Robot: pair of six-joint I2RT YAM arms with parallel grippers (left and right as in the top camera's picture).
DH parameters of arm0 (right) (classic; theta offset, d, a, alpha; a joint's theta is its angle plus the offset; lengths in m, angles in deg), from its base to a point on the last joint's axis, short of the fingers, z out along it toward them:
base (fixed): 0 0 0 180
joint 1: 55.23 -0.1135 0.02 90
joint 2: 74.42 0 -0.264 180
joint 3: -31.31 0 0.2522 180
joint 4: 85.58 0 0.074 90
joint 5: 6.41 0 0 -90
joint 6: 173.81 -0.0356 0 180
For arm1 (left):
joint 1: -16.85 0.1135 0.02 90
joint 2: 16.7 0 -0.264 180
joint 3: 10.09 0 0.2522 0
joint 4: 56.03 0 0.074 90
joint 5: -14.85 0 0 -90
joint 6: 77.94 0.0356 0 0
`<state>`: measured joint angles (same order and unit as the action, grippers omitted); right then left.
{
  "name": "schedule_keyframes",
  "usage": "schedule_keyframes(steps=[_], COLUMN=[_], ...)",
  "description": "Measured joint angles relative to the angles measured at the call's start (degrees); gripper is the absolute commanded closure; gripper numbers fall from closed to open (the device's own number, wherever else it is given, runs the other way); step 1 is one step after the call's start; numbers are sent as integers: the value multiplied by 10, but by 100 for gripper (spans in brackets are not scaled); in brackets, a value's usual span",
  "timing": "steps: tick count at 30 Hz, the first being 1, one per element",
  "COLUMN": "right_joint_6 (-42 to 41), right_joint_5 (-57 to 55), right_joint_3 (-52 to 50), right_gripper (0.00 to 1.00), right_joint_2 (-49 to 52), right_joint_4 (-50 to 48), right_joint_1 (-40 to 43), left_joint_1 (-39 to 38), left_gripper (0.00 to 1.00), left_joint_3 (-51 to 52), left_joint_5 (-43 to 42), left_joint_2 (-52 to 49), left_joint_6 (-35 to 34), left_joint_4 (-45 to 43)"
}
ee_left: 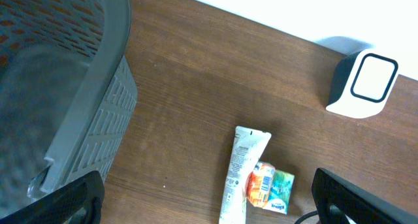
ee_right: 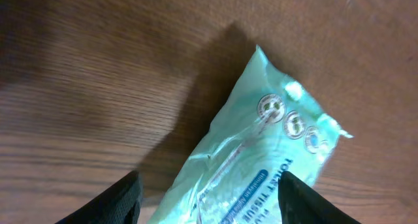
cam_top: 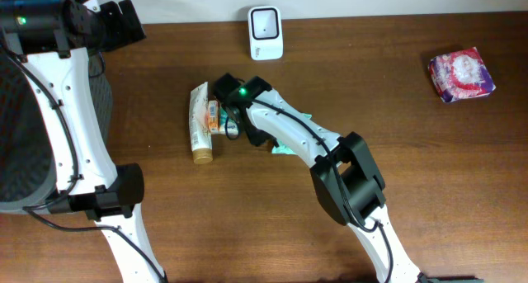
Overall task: Scan the item barcode
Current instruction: 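Grasp the mint-green tissue pack with the right gripper, then lift the green pack and present its barcode to the scanner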
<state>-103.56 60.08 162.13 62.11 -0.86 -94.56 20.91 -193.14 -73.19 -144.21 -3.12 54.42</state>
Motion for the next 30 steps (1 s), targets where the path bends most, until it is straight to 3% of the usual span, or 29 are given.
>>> schedule_keyframes(steps=[5, 6, 7, 9, 11, 14, 16, 18, 19, 21, 22, 23, 24, 27, 28, 30], right_joint_6=[-26, -27, -28, -30, -27, 25, 82, 144, 165, 180, 180, 176, 151, 127, 128, 138], right_joint_5=[-53, -60, -61, -57, -29, 167, 370, 570, 637, 700, 718, 726, 713, 672, 643, 586], right_joint_3=[-75, -94, -103, -116, -101, 11, 88, 82, 61, -25, -92, -115, -123, -104, -78, -35], right_gripper=[41, 66, 84, 96, 96, 96, 96, 96, 96, 82, 71, 51, 43, 37, 28, 29], right_joint_2=[-1, -9, -13, -16, -18, -7, -3, -3, -3, -5, 3, 5, 6, 4, 4, 2], right_joint_4=[-54, -66, -67, -66, -54, -7, -9, -24, -34, -96, -124, -136, -132, -58, -18, 31], right_joint_1=[5, 12, 21, 43, 53, 111, 168, 243, 270, 301, 312, 317, 323, 350, 360, 364], left_joint_1=[0, 0, 0, 0, 0, 0, 0, 0, 0, 0, 0, 0, 0, 0, 0, 0], left_gripper=[1, 1, 1, 1, 1, 1, 1, 1, 1, 1, 1, 1, 1, 1, 1, 1], left_joint_3=[0, 0, 0, 0, 0, 0, 0, 0, 0, 0, 0, 0, 0, 0, 0, 0], left_joint_5=[0, 0, 0, 0, 0, 0, 0, 0, 0, 0, 0, 0, 0, 0, 0, 0], left_joint_2=[0, 0, 0, 0, 0, 0, 0, 0, 0, 0, 0, 0, 0, 0, 0, 0], left_joint_6=[0, 0, 0, 0, 0, 0, 0, 0, 0, 0, 0, 0, 0, 0, 0, 0], left_joint_4=[0, 0, 0, 0, 0, 0, 1, 0, 0, 0, 0, 0, 0, 0, 0, 0])
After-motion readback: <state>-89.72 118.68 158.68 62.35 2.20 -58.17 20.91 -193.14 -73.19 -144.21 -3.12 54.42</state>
